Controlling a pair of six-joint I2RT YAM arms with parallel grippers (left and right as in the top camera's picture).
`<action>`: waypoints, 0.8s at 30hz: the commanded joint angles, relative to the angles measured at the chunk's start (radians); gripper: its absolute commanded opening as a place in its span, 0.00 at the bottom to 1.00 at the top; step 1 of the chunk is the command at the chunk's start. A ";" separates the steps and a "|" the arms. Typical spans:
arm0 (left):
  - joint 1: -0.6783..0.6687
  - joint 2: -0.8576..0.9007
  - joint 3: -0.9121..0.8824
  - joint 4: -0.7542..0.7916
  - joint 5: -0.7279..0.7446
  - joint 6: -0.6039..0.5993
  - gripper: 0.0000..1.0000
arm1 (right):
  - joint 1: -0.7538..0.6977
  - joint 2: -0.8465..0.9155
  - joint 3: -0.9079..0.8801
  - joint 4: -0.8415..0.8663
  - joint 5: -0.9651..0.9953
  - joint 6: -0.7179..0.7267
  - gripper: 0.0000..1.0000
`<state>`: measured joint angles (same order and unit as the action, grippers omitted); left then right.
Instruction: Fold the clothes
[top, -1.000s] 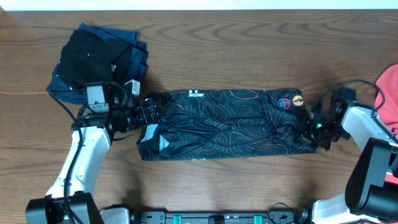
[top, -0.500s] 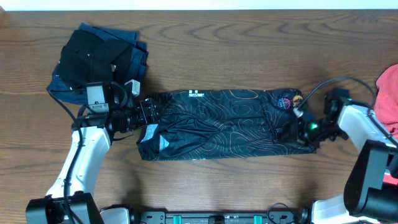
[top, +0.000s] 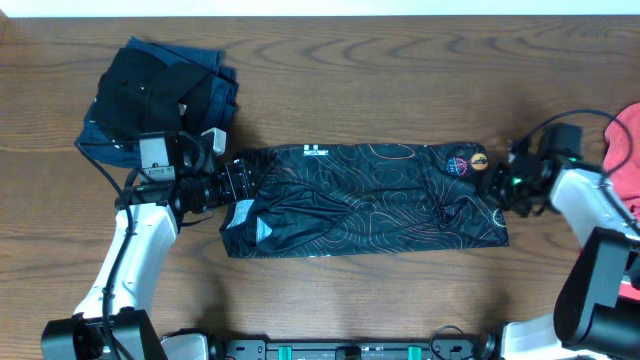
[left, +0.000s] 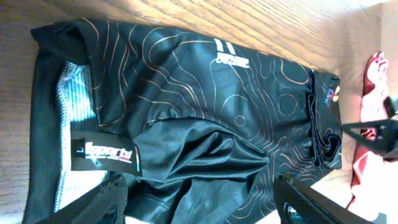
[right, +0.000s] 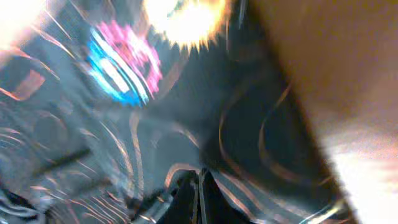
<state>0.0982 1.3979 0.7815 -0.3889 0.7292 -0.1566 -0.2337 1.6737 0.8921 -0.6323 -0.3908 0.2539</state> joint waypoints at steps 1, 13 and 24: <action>0.002 -0.014 0.000 -0.003 -0.008 0.018 0.77 | 0.062 0.024 -0.069 -0.040 0.055 0.045 0.01; 0.002 -0.014 0.000 0.000 -0.008 0.018 0.77 | 0.124 -0.158 -0.025 -0.263 -0.124 -0.251 0.01; 0.002 -0.014 0.000 -0.027 -0.007 0.017 0.77 | 0.148 -0.163 -0.026 0.117 -0.063 0.011 0.35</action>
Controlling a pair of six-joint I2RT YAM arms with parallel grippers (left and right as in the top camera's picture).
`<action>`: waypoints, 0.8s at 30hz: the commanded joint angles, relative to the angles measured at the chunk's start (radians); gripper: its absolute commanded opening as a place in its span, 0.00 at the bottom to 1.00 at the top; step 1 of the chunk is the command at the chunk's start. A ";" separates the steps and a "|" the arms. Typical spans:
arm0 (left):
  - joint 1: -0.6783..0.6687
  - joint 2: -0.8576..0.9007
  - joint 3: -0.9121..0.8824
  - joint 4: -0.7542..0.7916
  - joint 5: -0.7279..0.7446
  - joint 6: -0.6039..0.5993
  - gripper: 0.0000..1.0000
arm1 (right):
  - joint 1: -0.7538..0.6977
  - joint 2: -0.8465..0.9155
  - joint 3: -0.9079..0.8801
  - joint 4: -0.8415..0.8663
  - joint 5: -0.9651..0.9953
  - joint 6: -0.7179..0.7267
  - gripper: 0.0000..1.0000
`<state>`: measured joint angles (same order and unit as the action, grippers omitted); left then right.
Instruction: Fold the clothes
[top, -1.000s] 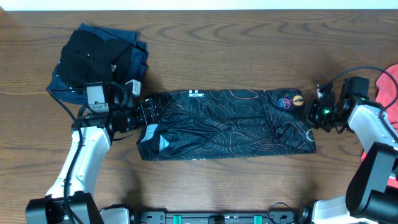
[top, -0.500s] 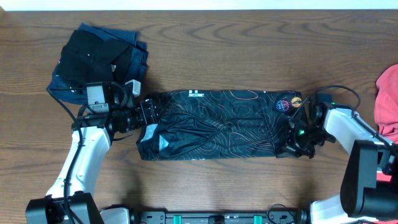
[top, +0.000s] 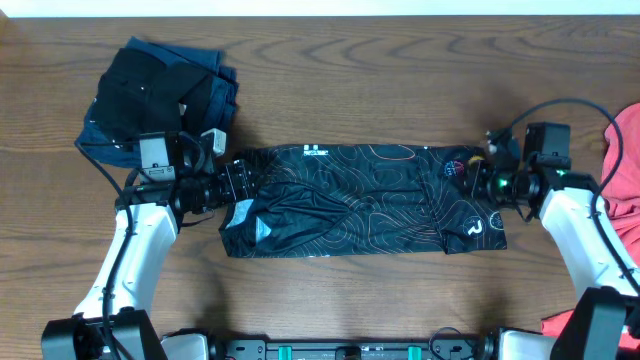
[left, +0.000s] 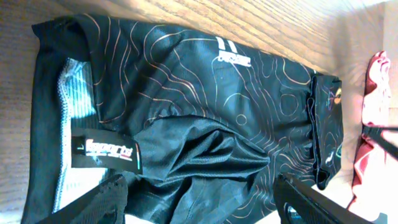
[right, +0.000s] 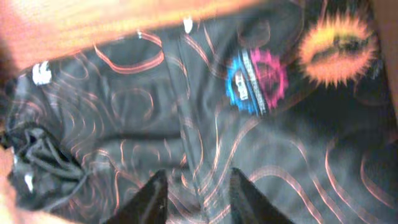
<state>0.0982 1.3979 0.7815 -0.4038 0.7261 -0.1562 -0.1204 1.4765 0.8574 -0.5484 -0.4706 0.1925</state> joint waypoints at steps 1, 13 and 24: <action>0.002 -0.014 0.000 -0.019 -0.003 0.017 0.77 | 0.050 0.053 0.008 0.054 0.069 0.086 0.37; 0.000 -0.014 0.000 -0.164 0.047 0.077 0.77 | -0.186 0.126 0.014 0.076 0.130 -0.002 0.28; 0.001 -0.014 0.000 -0.148 0.234 0.187 0.84 | -0.323 0.248 0.014 0.074 -0.075 -0.190 0.56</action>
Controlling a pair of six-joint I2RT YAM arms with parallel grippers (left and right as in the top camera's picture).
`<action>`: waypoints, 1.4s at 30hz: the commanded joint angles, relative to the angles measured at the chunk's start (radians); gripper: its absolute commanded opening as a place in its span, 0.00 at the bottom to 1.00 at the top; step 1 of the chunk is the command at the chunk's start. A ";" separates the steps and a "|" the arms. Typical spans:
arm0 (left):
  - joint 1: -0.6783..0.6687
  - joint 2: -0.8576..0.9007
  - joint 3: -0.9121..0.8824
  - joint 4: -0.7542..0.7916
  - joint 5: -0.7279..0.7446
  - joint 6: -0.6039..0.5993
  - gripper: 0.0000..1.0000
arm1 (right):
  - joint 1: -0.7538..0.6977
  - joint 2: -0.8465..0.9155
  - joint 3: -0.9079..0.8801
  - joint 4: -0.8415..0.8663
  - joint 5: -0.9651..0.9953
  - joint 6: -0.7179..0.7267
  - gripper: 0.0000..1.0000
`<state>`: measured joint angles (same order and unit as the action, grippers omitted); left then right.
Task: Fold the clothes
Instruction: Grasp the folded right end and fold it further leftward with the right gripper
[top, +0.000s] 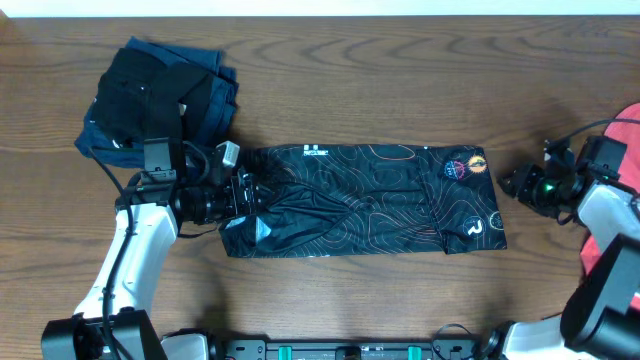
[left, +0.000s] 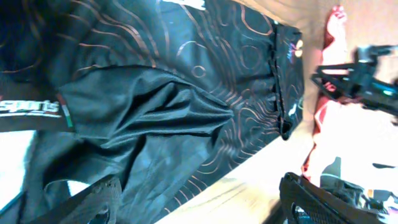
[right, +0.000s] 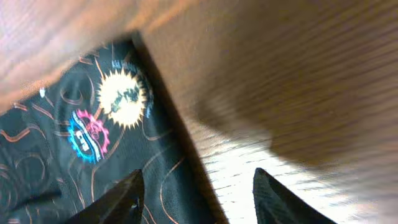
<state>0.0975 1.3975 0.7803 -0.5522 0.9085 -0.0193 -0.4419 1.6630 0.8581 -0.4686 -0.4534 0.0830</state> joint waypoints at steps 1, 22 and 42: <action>0.002 -0.014 0.002 0.001 0.051 0.055 0.84 | 0.002 0.087 0.013 -0.007 -0.134 -0.103 0.58; 0.002 -0.103 0.030 -0.001 -0.041 0.067 0.88 | 0.042 0.206 0.037 -0.019 -0.112 -0.149 0.01; 0.001 -0.103 0.030 0.000 -0.046 0.068 0.88 | 0.095 -0.010 0.282 -0.306 0.055 0.006 0.01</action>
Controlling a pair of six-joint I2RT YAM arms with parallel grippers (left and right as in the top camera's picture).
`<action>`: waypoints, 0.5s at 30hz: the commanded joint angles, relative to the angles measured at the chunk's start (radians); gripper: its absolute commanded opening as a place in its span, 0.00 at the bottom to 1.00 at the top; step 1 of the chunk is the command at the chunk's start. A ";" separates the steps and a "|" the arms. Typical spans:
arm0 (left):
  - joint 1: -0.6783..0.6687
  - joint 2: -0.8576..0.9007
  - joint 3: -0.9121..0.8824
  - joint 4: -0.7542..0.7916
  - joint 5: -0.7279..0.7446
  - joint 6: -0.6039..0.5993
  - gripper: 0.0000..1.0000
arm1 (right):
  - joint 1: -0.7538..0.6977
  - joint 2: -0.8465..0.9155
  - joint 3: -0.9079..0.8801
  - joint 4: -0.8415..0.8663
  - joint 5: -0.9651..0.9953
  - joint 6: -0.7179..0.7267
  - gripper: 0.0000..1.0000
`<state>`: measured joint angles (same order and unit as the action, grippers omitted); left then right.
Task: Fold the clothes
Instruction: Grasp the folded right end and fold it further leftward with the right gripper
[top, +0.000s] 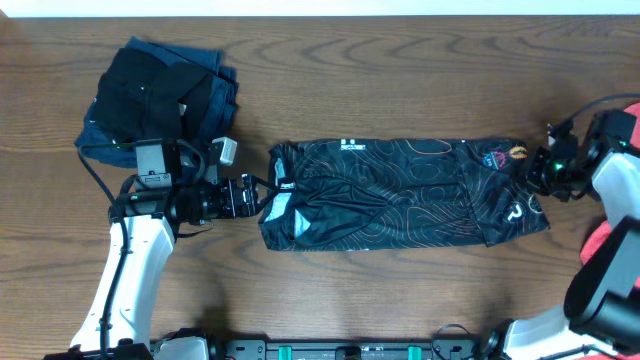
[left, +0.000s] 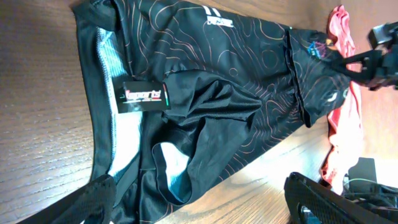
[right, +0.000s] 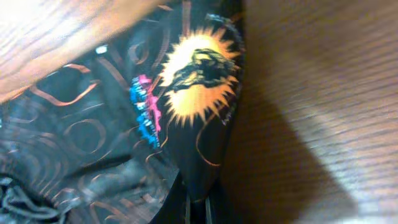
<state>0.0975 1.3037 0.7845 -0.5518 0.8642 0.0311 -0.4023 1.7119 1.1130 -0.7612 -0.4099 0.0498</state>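
Black shorts with thin orange contour lines (top: 400, 195) lie flat across the middle of the table, waistband to the left. A white-and-black label (left: 142, 96) shows inside the waistband. My left gripper (top: 256, 195) sits open at the waistband's left edge; in the left wrist view its fingers (left: 93, 200) stand wide apart with the shorts' lower waist corner between them. My right gripper (top: 538, 172) is shut on the shorts' right hem beside a yellow sun logo (right: 198, 65), and fabric runs into the closed jaws (right: 198, 208).
A stack of dark folded clothes (top: 160, 90) lies at the back left, just behind my left arm. A red garment (left: 341, 134) lies past the shorts' right end, near my right arm. Bare wood surrounds the shorts.
My right gripper, then open on bare table right of the shorts, is now shut on the right hem. The shorts lie farther right. My left gripper sits at the waistband's edge, still open.
My right gripper was shut on the shorts' right end. Then it hung open over that end, then open clear of the shorts to the right. Now it grips the hem and the shorts have shifted right. My left gripper stayed open by the waistband throughout.
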 joint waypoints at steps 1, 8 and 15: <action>0.001 -0.009 0.026 0.000 -0.002 0.018 0.88 | 0.080 -0.073 0.027 -0.025 0.029 0.055 0.01; 0.001 -0.009 0.026 0.000 -0.002 0.018 0.88 | 0.307 -0.103 0.027 -0.113 0.269 0.166 0.01; 0.001 -0.009 0.026 0.014 -0.002 0.018 0.88 | 0.542 -0.103 0.027 -0.107 0.453 0.299 0.01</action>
<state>0.0975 1.3033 0.7845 -0.5400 0.8642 0.0311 0.0708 1.6203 1.1259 -0.8700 -0.0769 0.2615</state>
